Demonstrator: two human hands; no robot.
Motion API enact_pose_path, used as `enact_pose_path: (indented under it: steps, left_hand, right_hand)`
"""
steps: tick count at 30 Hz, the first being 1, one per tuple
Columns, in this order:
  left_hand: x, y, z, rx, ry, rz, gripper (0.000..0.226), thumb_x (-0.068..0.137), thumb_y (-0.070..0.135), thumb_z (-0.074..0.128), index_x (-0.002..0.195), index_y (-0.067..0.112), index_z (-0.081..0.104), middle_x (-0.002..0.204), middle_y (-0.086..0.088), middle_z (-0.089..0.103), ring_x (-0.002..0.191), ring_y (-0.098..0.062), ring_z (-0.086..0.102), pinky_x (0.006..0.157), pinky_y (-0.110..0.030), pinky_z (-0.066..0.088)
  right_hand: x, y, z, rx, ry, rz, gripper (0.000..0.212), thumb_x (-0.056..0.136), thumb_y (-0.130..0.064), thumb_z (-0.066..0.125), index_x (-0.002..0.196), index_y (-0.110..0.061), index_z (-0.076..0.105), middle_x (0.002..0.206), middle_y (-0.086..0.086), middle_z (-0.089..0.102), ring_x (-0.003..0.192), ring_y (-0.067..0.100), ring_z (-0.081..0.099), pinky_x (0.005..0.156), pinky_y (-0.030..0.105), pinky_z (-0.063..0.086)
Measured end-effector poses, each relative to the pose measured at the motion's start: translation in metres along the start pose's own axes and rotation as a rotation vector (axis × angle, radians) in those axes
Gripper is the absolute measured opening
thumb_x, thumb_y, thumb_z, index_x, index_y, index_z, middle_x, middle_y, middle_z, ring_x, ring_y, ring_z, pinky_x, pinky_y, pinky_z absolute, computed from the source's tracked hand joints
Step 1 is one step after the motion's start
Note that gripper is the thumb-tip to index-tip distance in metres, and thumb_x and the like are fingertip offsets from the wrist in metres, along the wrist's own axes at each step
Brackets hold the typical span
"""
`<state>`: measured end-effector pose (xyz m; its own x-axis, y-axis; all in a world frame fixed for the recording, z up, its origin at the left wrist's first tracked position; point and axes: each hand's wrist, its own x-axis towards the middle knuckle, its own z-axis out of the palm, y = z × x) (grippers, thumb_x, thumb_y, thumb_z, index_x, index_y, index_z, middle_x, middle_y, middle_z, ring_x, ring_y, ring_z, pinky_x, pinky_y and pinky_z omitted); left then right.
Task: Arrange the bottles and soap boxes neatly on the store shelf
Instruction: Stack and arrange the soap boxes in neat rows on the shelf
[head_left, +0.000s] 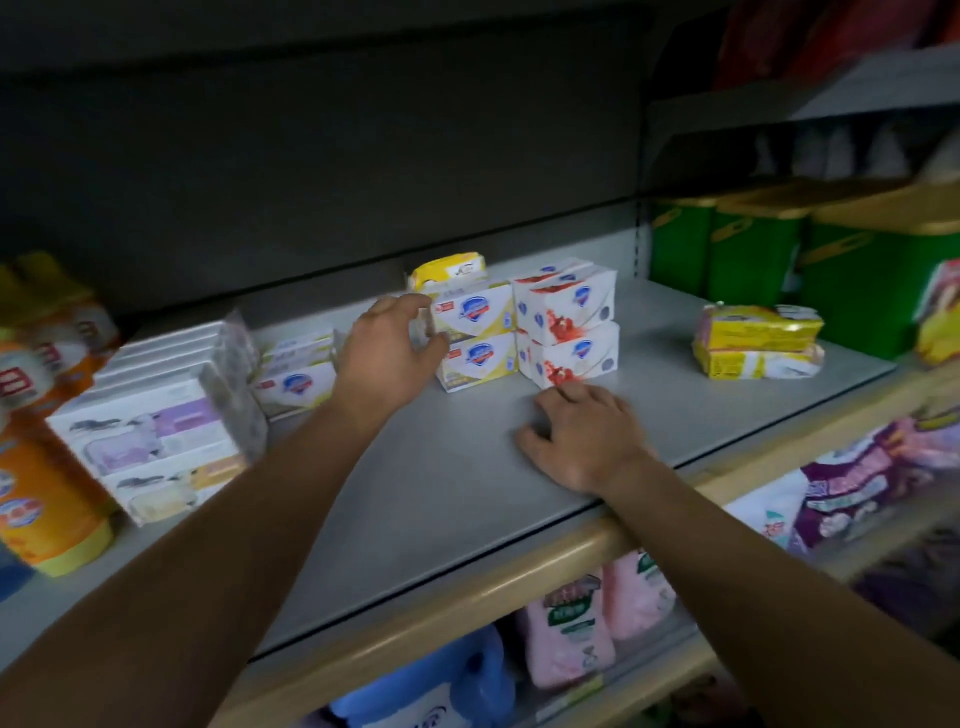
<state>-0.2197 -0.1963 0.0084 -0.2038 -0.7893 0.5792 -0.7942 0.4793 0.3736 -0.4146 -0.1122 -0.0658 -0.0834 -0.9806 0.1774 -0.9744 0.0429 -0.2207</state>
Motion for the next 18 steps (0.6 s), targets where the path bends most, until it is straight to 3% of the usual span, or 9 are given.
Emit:
enact_pose_path:
  steps: [5,8,13,18]
  left_hand:
    - [0.033,0.003,0.030,0.184,-0.031,-0.007,0.061,0.086,0.039,0.067,0.141,0.021,0.047,0.139,-0.008,0.040,0.125,-0.032,0.037,0.103,-0.040,0.036]
    - [0.037,0.002,0.042,0.286,0.009,0.054,0.061,0.084,0.038,0.069,0.139,0.019,0.050,0.144,-0.009,0.036,0.128,-0.034,0.032,0.106,-0.044,0.036]
    - [0.029,0.004,0.042,0.242,0.140,0.123,0.055,0.078,0.030,0.076,0.129,0.018,0.058,0.135,-0.009,0.046,0.123,-0.032,0.038,0.101,-0.044,0.038]
    - [0.006,0.007,0.019,-0.022,0.161,0.076,0.050,0.077,0.024,0.077,0.123,0.022,0.056,0.113,-0.006,0.061,0.103,-0.025,0.056,0.085,-0.035,0.044]
  right_hand:
    - [-0.001,0.000,-0.002,0.013,0.014,-0.008,0.065,0.088,-0.065,0.033,0.137,-0.025,0.047,0.140,0.002,0.046,0.133,0.028,0.036,0.109,0.044,0.026]
    - [-0.001,0.000,-0.001,0.016,0.017,-0.011,0.066,0.088,-0.065,0.033,0.138,-0.024,0.045,0.141,0.002,0.045,0.133,0.028,0.036,0.110,0.045,0.025]
    - [-0.001,0.001,-0.001,0.009,0.027,-0.015,0.066,0.087,-0.065,0.032,0.138,-0.025,0.046,0.139,0.002,0.046,0.131,0.028,0.037,0.107,0.045,0.027]
    - [0.000,0.001,-0.001,0.014,0.008,-0.005,0.064,0.086,-0.063,0.033,0.136,-0.025,0.047,0.139,0.001,0.046,0.131,0.028,0.038,0.107,0.044,0.027]
